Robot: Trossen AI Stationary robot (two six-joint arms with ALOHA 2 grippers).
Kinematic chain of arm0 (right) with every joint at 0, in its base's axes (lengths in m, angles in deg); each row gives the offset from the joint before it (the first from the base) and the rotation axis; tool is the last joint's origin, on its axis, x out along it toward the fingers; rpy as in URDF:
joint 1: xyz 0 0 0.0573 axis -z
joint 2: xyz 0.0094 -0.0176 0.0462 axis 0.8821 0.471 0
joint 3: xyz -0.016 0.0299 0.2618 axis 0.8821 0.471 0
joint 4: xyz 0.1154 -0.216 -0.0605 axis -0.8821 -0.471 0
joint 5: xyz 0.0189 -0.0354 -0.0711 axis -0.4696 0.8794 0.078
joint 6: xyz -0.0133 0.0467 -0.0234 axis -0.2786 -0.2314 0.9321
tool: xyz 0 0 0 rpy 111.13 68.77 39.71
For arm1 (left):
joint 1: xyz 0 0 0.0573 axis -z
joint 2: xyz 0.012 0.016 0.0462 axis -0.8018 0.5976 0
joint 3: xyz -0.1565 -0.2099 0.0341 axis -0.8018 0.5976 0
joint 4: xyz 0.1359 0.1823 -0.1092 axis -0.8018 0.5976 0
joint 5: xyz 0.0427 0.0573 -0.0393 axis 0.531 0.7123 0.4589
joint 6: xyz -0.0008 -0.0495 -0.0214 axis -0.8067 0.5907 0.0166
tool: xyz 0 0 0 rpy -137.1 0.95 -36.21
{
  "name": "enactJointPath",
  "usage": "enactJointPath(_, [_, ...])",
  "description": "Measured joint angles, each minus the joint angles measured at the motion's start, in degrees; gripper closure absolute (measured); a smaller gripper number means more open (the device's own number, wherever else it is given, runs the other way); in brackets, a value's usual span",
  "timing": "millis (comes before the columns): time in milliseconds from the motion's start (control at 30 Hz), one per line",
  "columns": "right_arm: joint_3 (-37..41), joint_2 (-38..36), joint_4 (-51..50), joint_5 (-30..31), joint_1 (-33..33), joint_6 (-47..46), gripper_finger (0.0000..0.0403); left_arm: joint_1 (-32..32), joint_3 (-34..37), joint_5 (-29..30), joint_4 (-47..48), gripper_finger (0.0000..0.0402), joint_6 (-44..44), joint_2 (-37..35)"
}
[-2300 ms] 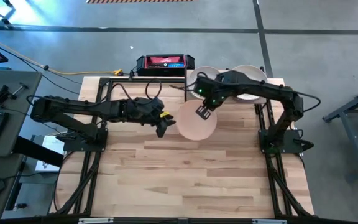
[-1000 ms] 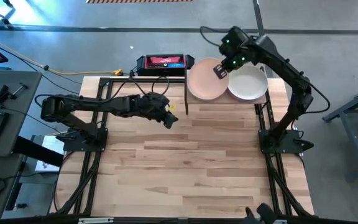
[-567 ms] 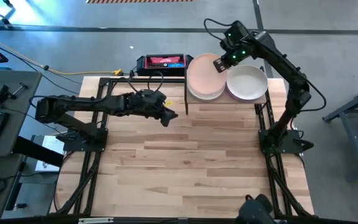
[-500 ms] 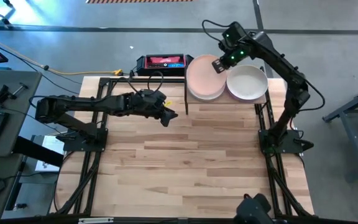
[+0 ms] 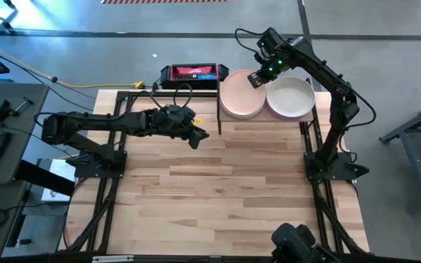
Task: Place and stack plates onto a shelf
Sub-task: Stack the light pink plate on top of the gray plate on the shelf
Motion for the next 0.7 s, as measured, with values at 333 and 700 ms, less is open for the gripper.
enactJointPath(333, [0.0, 0.2, 0.0, 0.1, 0.0, 1.5, 0.0402, 0.0, 0.0, 0.0, 0.0, 0.0264, 0.2, 0.0])
enactJointPath(700, [0.0, 0.2, -1.8, 0.0, 0.0, 1.9, 0.0402, 0.0, 0.0, 0.0, 0.0, 0.0264, 0.9, 0.0])
